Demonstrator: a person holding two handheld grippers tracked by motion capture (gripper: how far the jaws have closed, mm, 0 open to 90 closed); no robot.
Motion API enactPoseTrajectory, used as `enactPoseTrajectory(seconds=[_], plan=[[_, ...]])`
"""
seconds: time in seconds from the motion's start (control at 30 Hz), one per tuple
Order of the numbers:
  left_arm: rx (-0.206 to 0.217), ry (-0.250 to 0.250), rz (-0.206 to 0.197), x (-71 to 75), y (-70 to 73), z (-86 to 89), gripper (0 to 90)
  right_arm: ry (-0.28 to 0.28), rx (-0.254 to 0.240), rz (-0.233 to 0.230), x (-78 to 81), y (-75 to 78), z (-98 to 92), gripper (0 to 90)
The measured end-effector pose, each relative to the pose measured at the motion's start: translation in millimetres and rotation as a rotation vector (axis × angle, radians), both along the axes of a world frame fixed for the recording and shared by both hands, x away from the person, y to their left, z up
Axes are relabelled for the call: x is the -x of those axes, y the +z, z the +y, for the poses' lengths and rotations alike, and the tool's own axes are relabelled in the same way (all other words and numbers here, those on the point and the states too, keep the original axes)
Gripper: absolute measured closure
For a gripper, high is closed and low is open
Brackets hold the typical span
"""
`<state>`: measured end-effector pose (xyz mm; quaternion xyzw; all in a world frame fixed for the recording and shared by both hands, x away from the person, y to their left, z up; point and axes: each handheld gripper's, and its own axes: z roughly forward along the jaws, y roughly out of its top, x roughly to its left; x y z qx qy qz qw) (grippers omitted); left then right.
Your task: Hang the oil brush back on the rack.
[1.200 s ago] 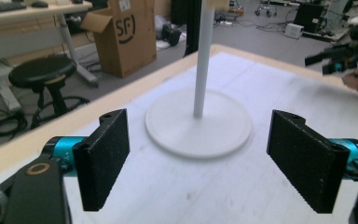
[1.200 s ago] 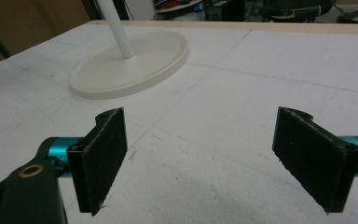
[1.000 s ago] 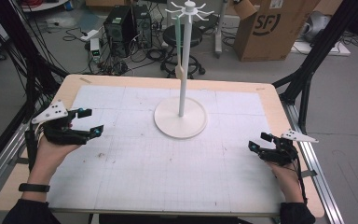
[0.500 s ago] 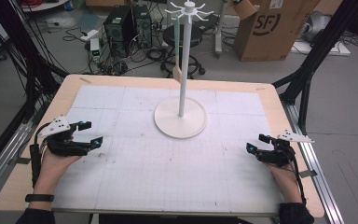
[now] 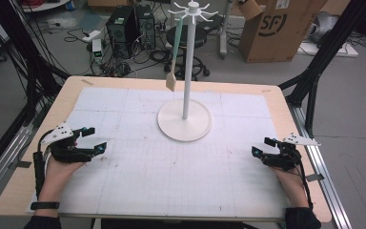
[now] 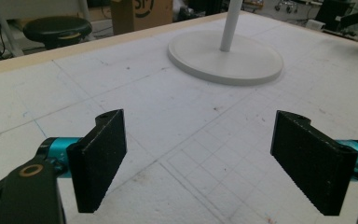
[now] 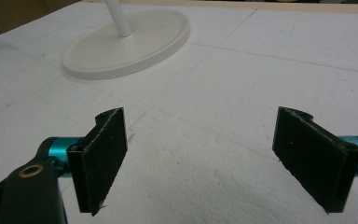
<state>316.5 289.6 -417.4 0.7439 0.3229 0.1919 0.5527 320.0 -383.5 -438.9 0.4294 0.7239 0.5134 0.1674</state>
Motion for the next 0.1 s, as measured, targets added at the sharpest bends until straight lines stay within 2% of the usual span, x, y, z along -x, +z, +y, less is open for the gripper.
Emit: enactPoseTrajectory(seconds=[0.1], plan=[[0.0,0.002,-0.001,0.3,0.0,0.3,18.9,-0.001,-0.003,0.007,-0.3,-0.3,0.3,17.1]])
